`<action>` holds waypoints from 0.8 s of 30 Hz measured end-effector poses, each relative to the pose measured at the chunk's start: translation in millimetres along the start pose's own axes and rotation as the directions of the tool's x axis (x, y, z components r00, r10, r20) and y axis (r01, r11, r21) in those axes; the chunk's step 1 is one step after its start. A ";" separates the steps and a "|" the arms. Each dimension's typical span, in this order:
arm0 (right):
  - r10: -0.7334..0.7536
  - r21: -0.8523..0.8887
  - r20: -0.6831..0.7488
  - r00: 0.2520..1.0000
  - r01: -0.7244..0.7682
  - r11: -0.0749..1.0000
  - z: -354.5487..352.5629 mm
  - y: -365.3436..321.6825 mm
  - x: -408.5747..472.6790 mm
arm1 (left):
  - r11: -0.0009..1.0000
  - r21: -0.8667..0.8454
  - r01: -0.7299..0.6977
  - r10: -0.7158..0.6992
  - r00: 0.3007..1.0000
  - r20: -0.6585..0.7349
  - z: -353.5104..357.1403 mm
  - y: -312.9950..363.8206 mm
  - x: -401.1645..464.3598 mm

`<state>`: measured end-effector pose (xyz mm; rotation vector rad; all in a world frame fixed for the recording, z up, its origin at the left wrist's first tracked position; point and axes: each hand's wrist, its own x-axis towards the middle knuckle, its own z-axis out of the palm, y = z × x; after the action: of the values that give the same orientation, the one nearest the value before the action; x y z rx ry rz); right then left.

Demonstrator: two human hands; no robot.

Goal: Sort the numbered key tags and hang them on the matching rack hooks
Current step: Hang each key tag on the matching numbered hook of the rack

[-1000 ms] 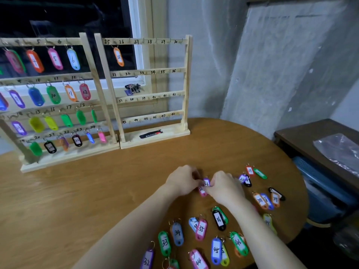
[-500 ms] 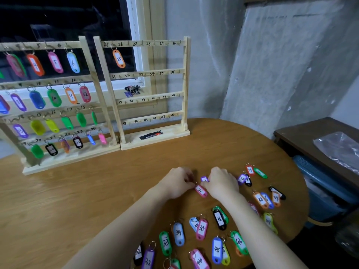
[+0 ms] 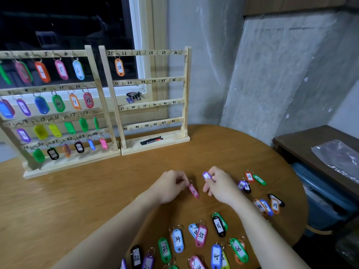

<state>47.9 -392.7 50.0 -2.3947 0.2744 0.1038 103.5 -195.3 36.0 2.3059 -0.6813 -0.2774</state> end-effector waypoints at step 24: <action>-0.356 0.634 -0.059 0.932 0.311 0.708 -39.4 -133.7 31.9 | 0.997 0.078 -0.005 0.024 0.969 -0.247 -181.7 47.5 -15.6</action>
<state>109.1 -327.8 161.7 -1.7118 -0.1542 -0.0718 140.2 -111.9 200.9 2.3548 -0.5896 0.0452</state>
